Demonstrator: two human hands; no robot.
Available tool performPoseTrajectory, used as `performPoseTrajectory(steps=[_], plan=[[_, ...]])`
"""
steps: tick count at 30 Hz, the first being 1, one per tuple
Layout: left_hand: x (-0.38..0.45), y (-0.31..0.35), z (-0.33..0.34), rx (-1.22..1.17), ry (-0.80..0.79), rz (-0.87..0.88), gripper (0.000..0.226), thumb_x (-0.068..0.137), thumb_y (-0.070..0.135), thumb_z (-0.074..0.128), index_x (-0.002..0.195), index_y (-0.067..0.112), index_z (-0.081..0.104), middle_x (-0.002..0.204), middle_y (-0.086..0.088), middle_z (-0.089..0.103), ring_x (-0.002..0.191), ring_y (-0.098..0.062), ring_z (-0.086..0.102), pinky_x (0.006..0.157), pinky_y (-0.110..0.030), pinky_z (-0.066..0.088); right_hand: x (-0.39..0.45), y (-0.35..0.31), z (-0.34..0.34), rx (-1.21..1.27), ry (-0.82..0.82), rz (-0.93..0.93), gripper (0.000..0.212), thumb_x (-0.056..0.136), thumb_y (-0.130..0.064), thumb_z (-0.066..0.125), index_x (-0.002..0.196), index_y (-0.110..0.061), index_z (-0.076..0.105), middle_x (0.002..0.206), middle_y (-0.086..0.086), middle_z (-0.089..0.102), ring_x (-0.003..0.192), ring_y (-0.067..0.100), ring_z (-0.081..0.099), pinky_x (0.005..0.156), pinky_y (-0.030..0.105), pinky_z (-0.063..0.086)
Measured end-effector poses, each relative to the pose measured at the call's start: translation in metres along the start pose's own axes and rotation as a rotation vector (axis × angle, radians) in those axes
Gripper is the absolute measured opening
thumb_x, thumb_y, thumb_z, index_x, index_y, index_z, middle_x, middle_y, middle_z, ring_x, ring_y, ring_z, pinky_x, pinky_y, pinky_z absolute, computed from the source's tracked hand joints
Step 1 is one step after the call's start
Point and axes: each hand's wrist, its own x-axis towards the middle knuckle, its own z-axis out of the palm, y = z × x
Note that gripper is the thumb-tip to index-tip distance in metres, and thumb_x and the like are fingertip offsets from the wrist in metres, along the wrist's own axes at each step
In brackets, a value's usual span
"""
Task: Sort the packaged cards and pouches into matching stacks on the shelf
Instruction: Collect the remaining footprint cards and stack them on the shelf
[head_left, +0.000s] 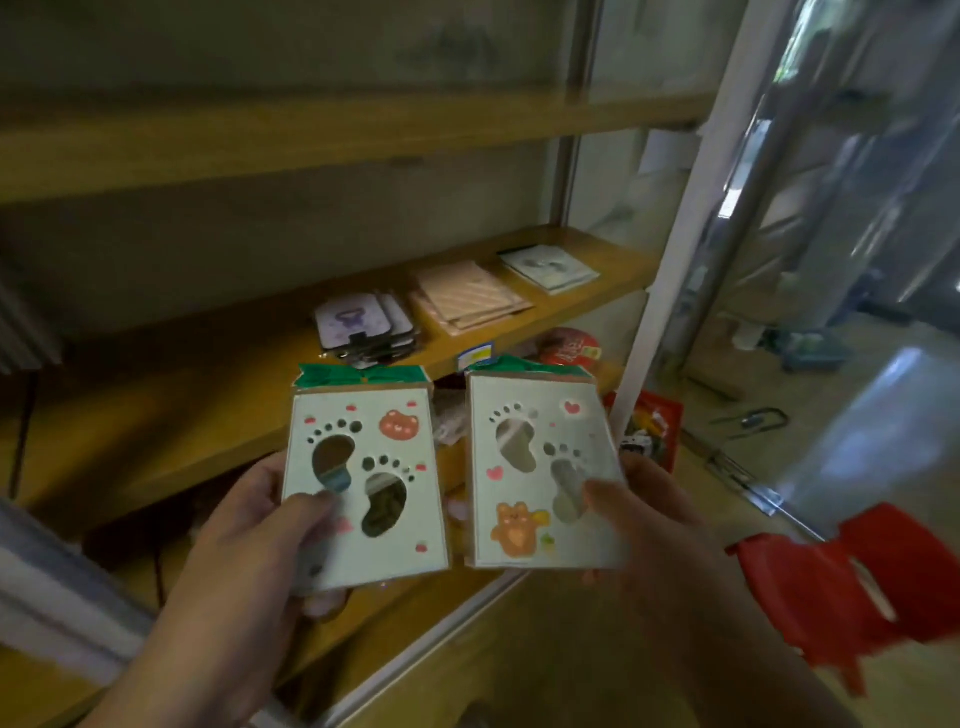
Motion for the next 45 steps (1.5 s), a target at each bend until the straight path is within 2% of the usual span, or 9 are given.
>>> performPoseTrajectory(steps=[3,6,12,21,26,33,35,38,45], plan=[[0.040,-0.001,0.042,-0.013,-0.068,-0.026,0.031,0.094,0.006,0.057,0.113,0.030,0.063,0.091,-0.008,0.080,0.083,-0.036,0.076,0.084,-0.058,0.047,0.029,-0.022,-0.020,0.010,0.009,-0.044,0.040,0.076,-0.020,0.074,0.115,-0.015,0.067,0.104,0.013,0.077,0.089,0.035,0.075,0.068,0.051,0.062],[0.088,0.008,0.084,-0.059,-0.128,-0.036,0.031,0.096,0.007,0.056,0.117,0.030,0.062,0.091,-0.006,0.081,0.077,-0.031,0.078,0.081,-0.057,0.056,0.059,-0.053,-0.033,-0.029,0.062,-0.114,0.053,0.060,-0.029,0.074,0.109,-0.011,0.067,0.093,0.012,0.078,0.074,0.030,0.076,0.047,0.032,0.056],[0.185,0.028,0.160,-0.077,-0.189,-0.061,0.039,0.096,0.003,0.057,0.126,0.027,0.058,0.099,-0.005,0.080,0.081,-0.025,0.078,0.058,-0.036,0.061,0.135,-0.099,-0.058,-0.023,0.159,-0.192,0.025,0.079,-0.011,0.067,0.105,-0.008,0.067,0.084,0.012,0.078,0.063,0.024,0.074,0.042,0.025,0.052],[0.280,0.043,0.250,-0.076,-0.190,-0.080,0.046,0.092,-0.001,0.062,0.130,0.023,0.054,0.100,-0.008,0.079,0.085,-0.025,0.078,0.071,-0.041,0.063,0.222,-0.112,-0.101,0.053,0.212,-0.098,0.022,0.091,-0.003,0.058,0.112,-0.006,0.065,0.085,0.013,0.077,0.063,0.026,0.074,0.043,0.027,0.053],[0.341,0.052,0.301,-0.026,-0.132,-0.055,0.053,0.091,0.001,0.066,0.135,0.026,0.049,0.116,-0.009,0.072,0.085,-0.025,0.078,0.067,-0.037,0.063,0.279,-0.126,-0.118,-0.018,0.144,-0.039,0.049,0.067,-0.025,0.071,0.113,-0.008,0.063,0.089,0.013,0.078,0.073,0.031,0.076,0.052,0.040,0.059],[0.399,0.037,0.344,0.304,0.113,0.179,0.043,0.097,0.014,0.056,0.139,0.023,0.051,0.128,0.001,0.064,0.118,-0.023,0.060,0.090,-0.030,0.046,0.376,-0.156,-0.149,-0.068,0.078,0.056,0.038,0.072,-0.029,0.073,0.109,-0.021,0.067,0.095,0.008,0.078,0.077,0.028,0.077,0.068,0.047,0.063],[0.409,0.031,0.351,0.628,0.224,0.225,0.044,0.096,0.022,0.053,0.140,0.027,0.050,0.136,-0.003,0.060,0.129,-0.028,0.049,0.093,-0.018,0.020,0.404,-0.161,-0.157,-0.090,0.094,0.069,0.026,0.083,-0.023,0.072,0.108,-0.027,0.068,0.102,0.008,0.075,0.081,0.029,0.076,0.075,0.053,0.062],[0.411,0.027,0.361,0.953,0.329,0.235,0.048,0.095,0.033,0.050,0.143,0.033,0.048,0.143,-0.007,0.054,0.130,-0.033,0.042,0.104,-0.030,0.014,0.444,-0.165,-0.167,-0.104,0.025,0.074,0.027,0.086,-0.019,0.071,0.112,-0.023,0.065,0.098,0.009,0.078,0.085,0.032,0.076,0.083,0.063,0.056],[0.390,0.017,0.373,0.996,0.382,0.269,0.051,0.093,0.026,0.056,0.144,0.026,0.048,0.151,-0.011,0.038,0.137,-0.036,0.028,0.110,-0.041,0.024,0.513,-0.167,-0.158,-0.291,-0.253,0.007,0.024,0.092,-0.031,0.068,0.115,-0.029,0.063,0.096,-0.001,0.079,0.084,0.021,0.076,0.060,0.035,0.053]])
